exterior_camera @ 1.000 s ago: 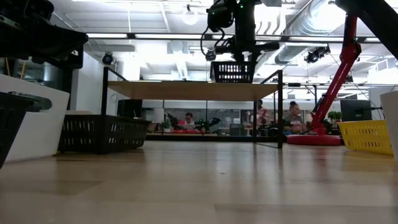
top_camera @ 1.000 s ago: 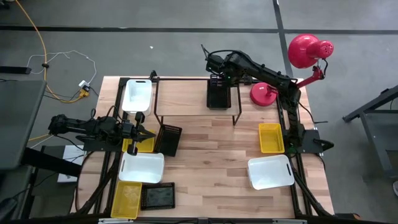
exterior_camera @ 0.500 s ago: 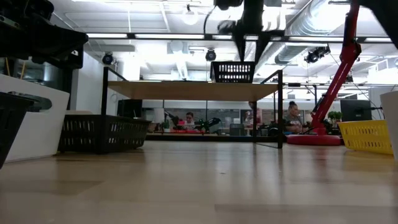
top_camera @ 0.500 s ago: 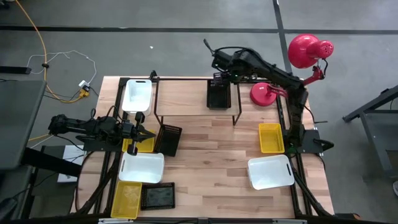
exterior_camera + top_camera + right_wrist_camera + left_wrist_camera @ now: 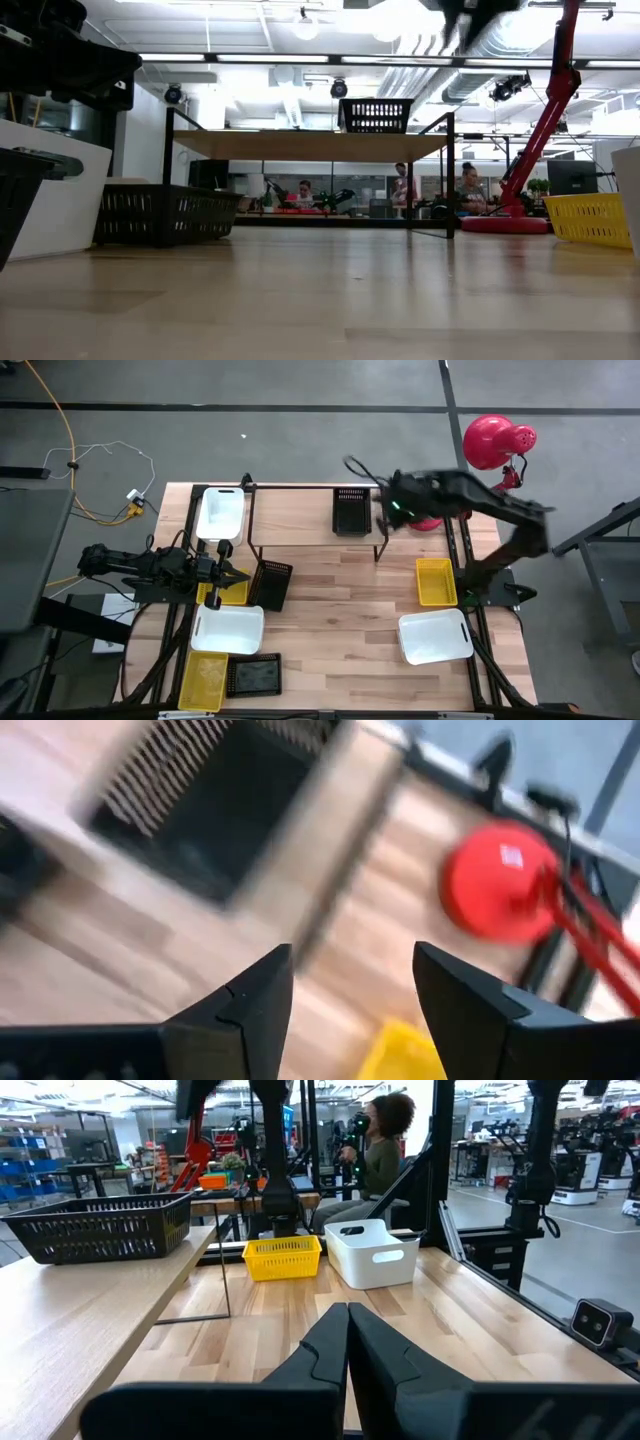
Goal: Stack baskets on shelf by color
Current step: Stack the top black bin into the black bin on the shelf
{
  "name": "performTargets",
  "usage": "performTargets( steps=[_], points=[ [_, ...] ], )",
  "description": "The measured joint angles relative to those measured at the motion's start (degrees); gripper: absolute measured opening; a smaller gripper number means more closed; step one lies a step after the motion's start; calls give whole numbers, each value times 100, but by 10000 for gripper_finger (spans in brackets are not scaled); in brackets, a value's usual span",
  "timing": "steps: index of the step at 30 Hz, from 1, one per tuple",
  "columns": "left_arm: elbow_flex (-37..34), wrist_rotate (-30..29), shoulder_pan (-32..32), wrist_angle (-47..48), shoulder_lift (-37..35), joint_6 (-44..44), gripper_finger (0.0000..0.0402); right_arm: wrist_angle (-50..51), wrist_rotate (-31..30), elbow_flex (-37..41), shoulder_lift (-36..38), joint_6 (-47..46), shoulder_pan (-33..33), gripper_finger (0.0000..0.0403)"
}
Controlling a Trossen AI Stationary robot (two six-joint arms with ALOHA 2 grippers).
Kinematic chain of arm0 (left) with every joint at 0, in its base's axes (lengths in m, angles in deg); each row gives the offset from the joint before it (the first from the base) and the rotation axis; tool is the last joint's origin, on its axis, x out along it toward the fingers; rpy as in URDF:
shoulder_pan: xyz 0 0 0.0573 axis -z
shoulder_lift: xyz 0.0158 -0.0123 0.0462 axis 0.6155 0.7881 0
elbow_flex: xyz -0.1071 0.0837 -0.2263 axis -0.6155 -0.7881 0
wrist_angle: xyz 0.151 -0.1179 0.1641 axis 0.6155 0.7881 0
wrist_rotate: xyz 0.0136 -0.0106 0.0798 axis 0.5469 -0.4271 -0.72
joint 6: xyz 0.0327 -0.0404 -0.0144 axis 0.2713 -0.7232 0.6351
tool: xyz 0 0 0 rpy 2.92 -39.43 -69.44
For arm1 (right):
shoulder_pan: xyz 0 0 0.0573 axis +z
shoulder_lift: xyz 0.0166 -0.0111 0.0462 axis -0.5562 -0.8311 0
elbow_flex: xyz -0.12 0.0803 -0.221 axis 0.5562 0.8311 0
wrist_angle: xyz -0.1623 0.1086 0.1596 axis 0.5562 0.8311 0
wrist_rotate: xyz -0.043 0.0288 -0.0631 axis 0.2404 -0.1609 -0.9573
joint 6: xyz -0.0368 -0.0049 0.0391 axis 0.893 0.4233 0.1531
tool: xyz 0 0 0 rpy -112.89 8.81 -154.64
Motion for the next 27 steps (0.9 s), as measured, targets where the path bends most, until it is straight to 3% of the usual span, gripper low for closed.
performTargets(
  steps=[4, 10, 14, 18, 22, 27],
  points=[
    [0, 0, 0, 0, 0, 0, 0, -750, 297, 1829, 1315, -653, 575, 195],
    [-1, 0, -2, 0, 0, 0, 0, -3581, 324, 3947, 3085, -693, 1627, 195],
    [-2, -1, 0, 0, 0, 0, 0, -5909, 333, 5019, 3768, -182, 2075, 195],
    [0, 2, 0, -32, 1, -124, 0, -7889, 337, 5775, 3977, 996, 2222, 195],
    [-2, -40, 1, -745, 2, -1632, 0, -8979, 281, 6025, 3979, 1607, 2201, 195],
    [0, -1215, 0, -1903, 2, -3798, 0, -9121, 90, 5931, 3921, 1390, 2195, 195]
  ],
)
